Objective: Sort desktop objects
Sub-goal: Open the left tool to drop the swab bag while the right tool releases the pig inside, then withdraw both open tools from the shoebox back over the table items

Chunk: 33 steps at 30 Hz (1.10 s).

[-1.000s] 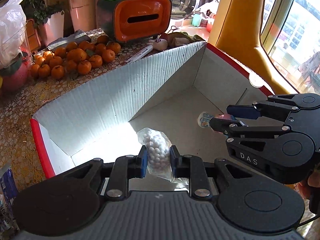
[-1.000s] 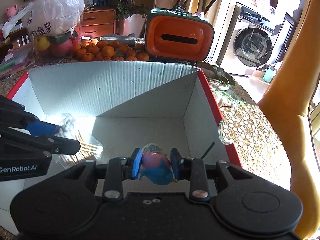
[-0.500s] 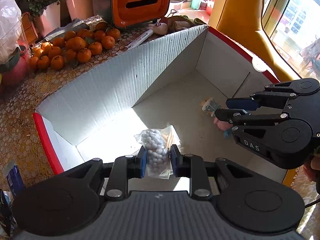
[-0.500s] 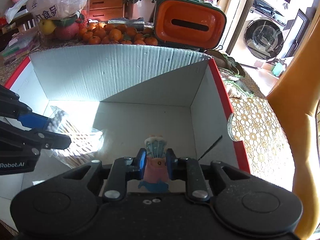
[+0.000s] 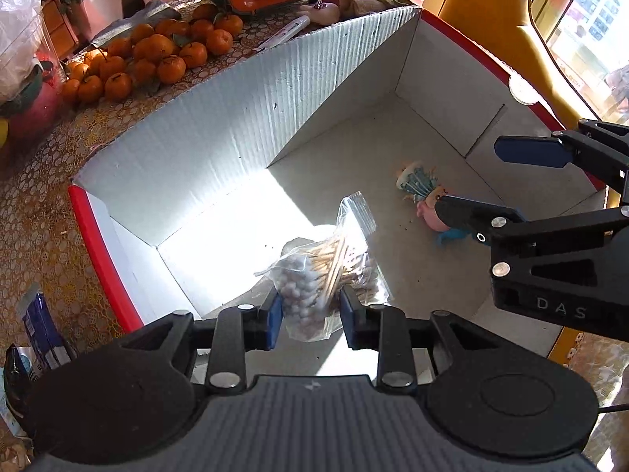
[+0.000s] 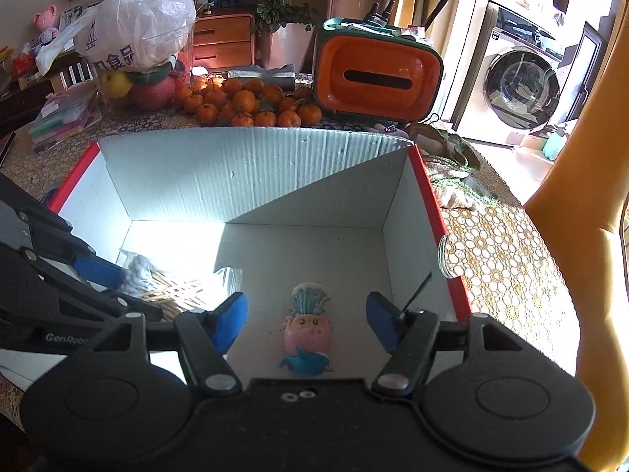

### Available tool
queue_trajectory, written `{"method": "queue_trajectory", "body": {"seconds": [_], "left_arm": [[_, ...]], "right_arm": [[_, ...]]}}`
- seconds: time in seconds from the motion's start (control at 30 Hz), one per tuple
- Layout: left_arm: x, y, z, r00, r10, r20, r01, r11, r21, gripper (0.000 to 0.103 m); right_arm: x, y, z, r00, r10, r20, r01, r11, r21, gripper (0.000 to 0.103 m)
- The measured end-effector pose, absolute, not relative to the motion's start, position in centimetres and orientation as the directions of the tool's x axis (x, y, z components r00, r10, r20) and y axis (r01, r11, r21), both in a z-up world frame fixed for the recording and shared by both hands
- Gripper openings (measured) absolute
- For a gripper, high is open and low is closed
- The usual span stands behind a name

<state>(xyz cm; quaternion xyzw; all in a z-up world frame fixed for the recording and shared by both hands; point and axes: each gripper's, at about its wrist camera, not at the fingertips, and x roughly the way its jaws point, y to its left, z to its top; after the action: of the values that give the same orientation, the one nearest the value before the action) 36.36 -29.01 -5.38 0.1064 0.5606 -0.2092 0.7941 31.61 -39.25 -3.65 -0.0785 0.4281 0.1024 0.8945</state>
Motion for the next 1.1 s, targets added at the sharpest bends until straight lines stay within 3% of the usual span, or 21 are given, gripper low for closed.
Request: {"method": "queue_trajectory", "body": {"seconds": [0.13,0.2,0.23,0.27,1.1], "left_arm": [[35.7,-28.8,-4.7,0.285,-0.229,-0.931,0.445,0.892,-0.083,0.033],[35.3,-28.8,-4.4,0.289,-0.229,-0.929,0.448,0.890,-0.080,0.046],[35.1,-28.8,-4.2,0.294,-0.223,-0.929,0.447,0.892,-0.073,0.062],[34.9,-28.7,-4.0,0.300,-0.221,-0.928,0.445,0.893,-0.069,0.067],[26.1,-22.5,3.5,0.488,-0.353,-0.798,0.425,0.895,-0.136,0.067]], "right_arm": [[30.7,-39.6,-2.9,0.626,0.120,-0.771,-0.243,0.969,-0.046,0.070],[30.3,-39.8,-2.5,0.635,0.128,-0.762,-0.239,0.970,-0.037,0.071],[30.0,-39.9,-2.2,0.640,0.132,-0.757,-0.235,0.972,-0.029,0.072],[29.8,-40.0,-1.8,0.645,0.138,-0.752,-0.232,0.973,-0.020,0.073],[21.4,-36.7,3.1,0.702,0.212,-0.680,-0.290,0.957,-0.001,0.088]]}}
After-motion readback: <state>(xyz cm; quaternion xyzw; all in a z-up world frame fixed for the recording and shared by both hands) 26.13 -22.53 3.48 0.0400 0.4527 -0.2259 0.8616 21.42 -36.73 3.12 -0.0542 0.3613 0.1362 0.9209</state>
